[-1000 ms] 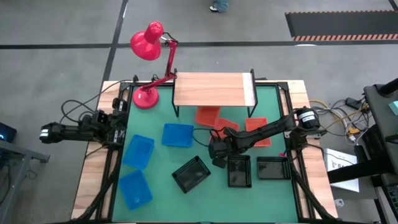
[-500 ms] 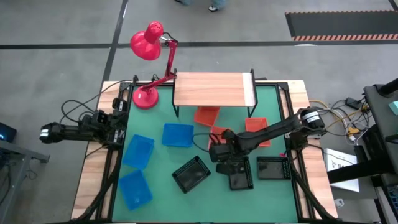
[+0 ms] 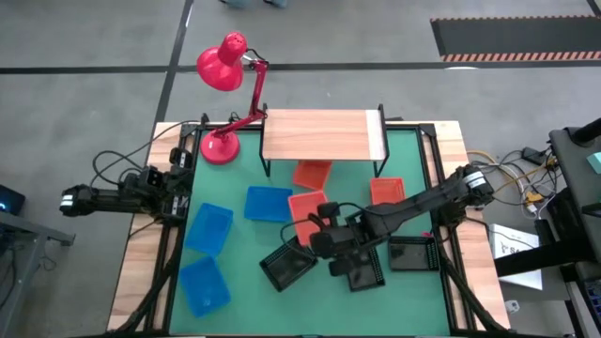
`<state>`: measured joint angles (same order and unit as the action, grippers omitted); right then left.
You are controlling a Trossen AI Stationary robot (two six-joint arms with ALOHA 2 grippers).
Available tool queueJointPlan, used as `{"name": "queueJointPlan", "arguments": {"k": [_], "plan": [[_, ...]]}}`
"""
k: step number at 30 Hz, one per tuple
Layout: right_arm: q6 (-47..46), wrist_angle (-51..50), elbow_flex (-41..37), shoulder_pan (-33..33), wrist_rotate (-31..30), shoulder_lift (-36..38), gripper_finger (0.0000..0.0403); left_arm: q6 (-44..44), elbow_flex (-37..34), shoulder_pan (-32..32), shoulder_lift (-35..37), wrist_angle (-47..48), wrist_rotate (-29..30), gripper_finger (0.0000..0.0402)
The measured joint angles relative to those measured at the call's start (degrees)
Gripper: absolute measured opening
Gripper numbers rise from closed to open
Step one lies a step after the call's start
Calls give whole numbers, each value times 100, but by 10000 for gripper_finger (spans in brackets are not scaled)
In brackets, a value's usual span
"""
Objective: Stack baskets on shelf by color
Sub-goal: Put the bottom left orange bin on the shelf
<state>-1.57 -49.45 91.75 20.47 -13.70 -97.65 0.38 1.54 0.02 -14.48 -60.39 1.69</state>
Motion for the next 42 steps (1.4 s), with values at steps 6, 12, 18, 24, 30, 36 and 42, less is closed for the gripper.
{"name": "queueJointPlan", "arguments": {"k": [6, 12, 18, 24, 30, 36, 42], "plan": [[607, -25, 461, -43, -683, 0, 9, -2, -2, 1, 0, 1, 1, 0], [895, -128, 869, -455, -1075, 2, 9, -4, -2, 0, 0, 1, 1, 0], [1330, -129, 982, -1110, -1034, 2, 9, -7, -2, 1, 0, 1, 1, 0], [1626, -118, 986, -1810, -1033, 2, 9, -2, -2, 1, 0, 1, 1, 0], [1735, -104, 986, -2419, -641, -35, 9, -1, -3, 0, 0, -17, 1, 0], [1773, 3, 986, -2809, -366, -37, 9, 2, -3, 1, 0, -63, 2, 0], [1966, 395, 981, -3070, 56, -74, 9, 2, -2, 1, 0, -65, 3, 0]]}}
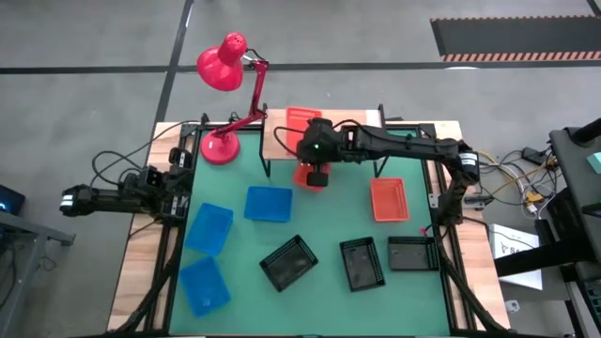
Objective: Stack baskets on shelf by color
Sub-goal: Put the bottom left orange bin on the shelf
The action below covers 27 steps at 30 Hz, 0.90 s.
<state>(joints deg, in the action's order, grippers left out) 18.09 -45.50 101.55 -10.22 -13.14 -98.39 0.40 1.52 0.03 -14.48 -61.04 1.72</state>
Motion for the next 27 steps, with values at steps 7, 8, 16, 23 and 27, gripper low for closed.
{"name": "queueJointPlan", "arguments": {"k": [7, 8, 16, 23, 27], "plan": [[82, 510, -73, -228, 309, -2, 9, 1, -1, 0, 0, 2, 2, 0], [102, 527, -77, -255, 309, -2, 9, 1, -1, -1, 0, 2, 2, 0], [140, 643, -80, -360, 305, -357, 9, 2, 0, 0, 0, 2, 2, 0], [236, 751, -89, -401, 262, -568, 9, 0, 0, -2, 0, 2, 2, 0], [198, 752, -89, -422, 261, -573, 19, 2, 0, 0, 0, 2, 2, 0]]}}
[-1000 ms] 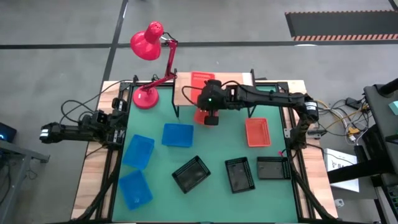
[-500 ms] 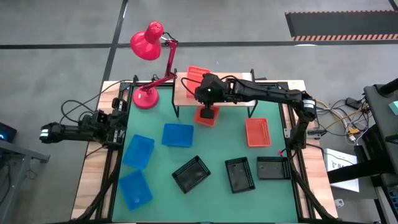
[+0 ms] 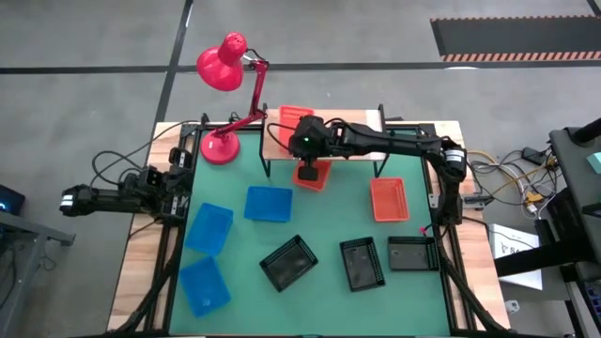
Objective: Stack baskets on shelf by color
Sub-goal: Put the bottom left orange bin on the shelf
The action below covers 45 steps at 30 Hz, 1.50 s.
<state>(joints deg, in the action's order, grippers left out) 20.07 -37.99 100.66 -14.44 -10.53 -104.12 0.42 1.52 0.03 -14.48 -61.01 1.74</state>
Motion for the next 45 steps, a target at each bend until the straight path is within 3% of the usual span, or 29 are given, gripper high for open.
{"name": "queueJointPlan", "arguments": {"k": [12, 20, 25, 33, 45], "plan": [[-56, 143, 9, -35, -1, 102, 117, -4, 0, -1, 0, 1, -2, 0], [16, -11, 11, 45, 7, 576, 145, -2, 0, 0, 0, 2, -2, 0], [67, -525, 17, -130, 3, 867, 119, -2, 0, -2, 0, 0, -2, 0], [-97, -1108, 15, -845, 33, 806, 16, -2, 0, 0, 2, 0, -2, 0], [11, -831, 7, -1036, 350, 265, 9, -2, 0, 0, 1, -2, -2, 0]]}}
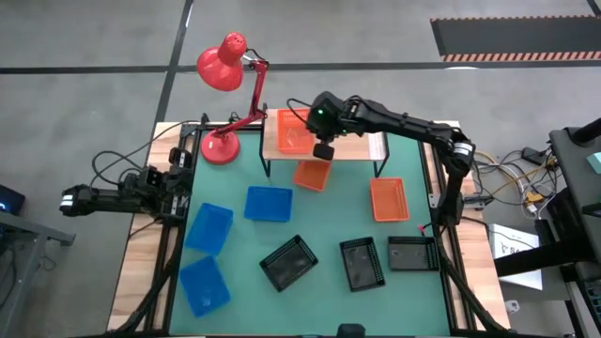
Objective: Stack baskets on shelf by color
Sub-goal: Put the bottom left orange bin on the shelf
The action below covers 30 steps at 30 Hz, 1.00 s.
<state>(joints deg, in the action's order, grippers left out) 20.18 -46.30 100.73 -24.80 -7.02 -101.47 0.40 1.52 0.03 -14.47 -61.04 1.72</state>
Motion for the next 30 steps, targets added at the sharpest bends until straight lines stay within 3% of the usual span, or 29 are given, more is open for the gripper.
{"name": "queueJointPlan", "arguments": {"k": [17, 30], "plan": [[197, 1019, 0, 15, 165, -332, 8, 0, 0, -2, 1, -24, 2, 0], [248, 1017, -2, 19, 253, -287, 8, 2, 0, 0, 1, -22, 2, 0]]}}
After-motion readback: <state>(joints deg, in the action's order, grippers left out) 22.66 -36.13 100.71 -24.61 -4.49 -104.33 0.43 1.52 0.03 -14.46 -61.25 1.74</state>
